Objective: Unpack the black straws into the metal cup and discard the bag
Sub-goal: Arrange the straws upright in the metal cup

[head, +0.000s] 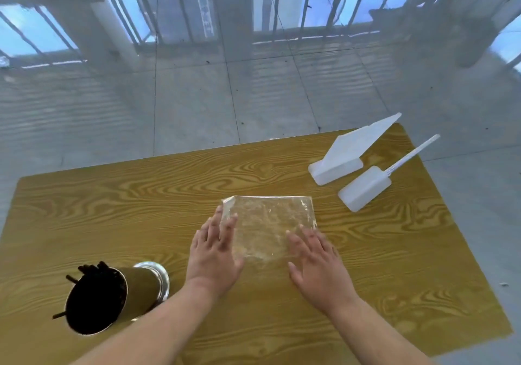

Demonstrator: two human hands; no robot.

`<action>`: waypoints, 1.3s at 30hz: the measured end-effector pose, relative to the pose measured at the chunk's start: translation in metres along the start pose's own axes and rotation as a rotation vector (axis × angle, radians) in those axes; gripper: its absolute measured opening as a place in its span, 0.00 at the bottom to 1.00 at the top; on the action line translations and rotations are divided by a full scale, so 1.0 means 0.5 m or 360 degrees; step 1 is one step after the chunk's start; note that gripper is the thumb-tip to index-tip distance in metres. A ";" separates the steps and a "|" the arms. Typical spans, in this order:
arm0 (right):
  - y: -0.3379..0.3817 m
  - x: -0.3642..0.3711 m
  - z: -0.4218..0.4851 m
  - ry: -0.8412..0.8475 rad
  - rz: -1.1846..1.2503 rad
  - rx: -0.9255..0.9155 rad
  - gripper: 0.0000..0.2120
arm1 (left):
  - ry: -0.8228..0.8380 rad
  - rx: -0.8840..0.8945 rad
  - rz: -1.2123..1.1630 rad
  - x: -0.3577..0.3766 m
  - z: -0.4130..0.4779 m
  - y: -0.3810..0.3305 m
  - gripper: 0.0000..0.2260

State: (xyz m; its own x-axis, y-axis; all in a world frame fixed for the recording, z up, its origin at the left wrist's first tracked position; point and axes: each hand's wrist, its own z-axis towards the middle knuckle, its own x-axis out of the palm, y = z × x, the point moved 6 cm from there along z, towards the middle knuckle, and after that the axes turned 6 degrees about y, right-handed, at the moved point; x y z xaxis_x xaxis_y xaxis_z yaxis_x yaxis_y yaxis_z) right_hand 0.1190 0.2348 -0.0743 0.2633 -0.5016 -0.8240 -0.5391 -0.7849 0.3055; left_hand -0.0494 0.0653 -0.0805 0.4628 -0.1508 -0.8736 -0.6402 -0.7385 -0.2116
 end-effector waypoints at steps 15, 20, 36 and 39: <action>0.022 0.080 -0.001 0.0213 -0.0195 0.0190 0.35 | 0.0384 0.0252 0.0240 0.043 -0.027 0.030 0.35; 0.121 0.053 -0.025 0.0058 0.0007 0.0092 0.34 | 0.0317 0.0301 0.0074 -0.018 -0.098 0.039 0.28; 0.531 0.016 -0.106 0.0057 0.0503 -0.0410 0.46 | -0.1110 0.0249 -0.0609 -0.266 -0.359 0.360 0.22; 0.560 0.017 -0.100 0.0110 0.0417 -0.0380 0.51 | -0.0902 0.0081 -0.0706 -0.240 -0.366 0.422 0.31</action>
State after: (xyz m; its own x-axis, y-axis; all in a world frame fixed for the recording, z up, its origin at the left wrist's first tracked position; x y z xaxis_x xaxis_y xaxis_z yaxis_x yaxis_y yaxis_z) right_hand 0.0103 -0.0076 0.0282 0.1984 -0.7142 -0.6712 -0.3954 -0.6850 0.6119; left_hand -0.1281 -0.1926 0.0599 0.3053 0.5306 -0.7907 -0.4998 -0.6175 -0.6074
